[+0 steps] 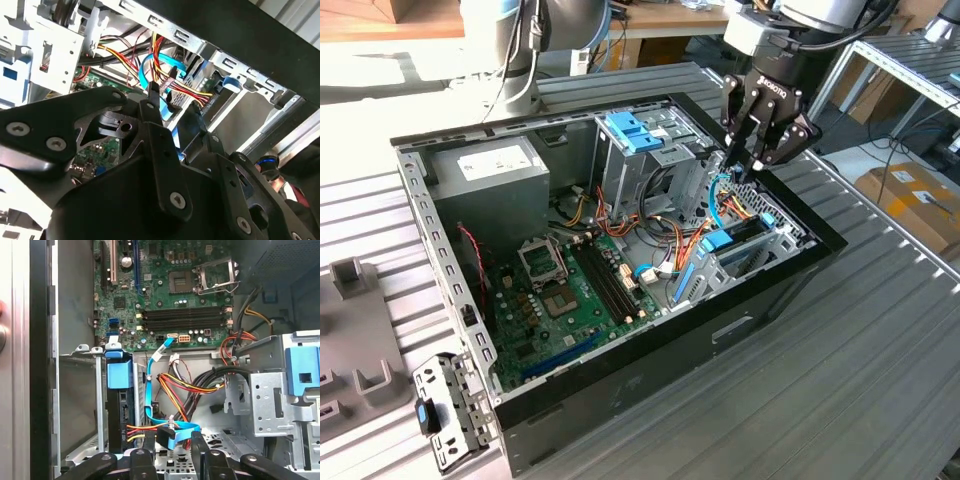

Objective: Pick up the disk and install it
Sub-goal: 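Insert the second disk wire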

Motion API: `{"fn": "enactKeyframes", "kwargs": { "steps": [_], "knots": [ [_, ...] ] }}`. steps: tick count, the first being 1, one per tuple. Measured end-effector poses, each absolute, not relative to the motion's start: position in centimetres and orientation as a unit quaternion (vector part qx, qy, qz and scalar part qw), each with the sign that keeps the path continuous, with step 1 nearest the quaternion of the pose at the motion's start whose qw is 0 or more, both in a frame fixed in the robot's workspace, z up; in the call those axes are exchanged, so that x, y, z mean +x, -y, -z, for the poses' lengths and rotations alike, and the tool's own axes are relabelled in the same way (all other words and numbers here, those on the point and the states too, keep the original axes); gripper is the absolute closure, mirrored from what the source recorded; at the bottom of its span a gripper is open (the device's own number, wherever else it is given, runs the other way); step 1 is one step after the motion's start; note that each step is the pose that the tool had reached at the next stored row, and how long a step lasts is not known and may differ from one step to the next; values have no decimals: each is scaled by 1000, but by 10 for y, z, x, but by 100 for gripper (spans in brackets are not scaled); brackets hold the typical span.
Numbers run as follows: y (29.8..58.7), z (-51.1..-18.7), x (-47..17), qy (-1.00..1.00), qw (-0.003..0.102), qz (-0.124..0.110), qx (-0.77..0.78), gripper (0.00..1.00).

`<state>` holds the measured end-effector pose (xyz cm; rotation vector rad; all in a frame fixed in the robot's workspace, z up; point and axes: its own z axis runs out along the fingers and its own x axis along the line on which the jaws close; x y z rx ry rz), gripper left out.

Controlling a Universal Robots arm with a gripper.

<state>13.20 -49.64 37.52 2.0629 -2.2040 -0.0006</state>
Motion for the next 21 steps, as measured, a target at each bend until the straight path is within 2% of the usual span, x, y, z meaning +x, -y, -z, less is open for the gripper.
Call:
{"fn": "enactKeyframes", "kwargs": {
  "steps": [1,2,6,7,18,20,21],
  "knots": [
    [496,-375,132,729,65,-4,682,58],
    [496,-375,132,729,75,-14,681,58],
    [496,-375,132,728,99,-40,678,58],
    [495,-375,132,727,113,-55,676,58],
    [495,-368,132,726,115,-58,675,58],
    [495,-368,132,726,115,-58,675,59],
    [495,-368,132,726,115,-58,675,66]
  ]
}}
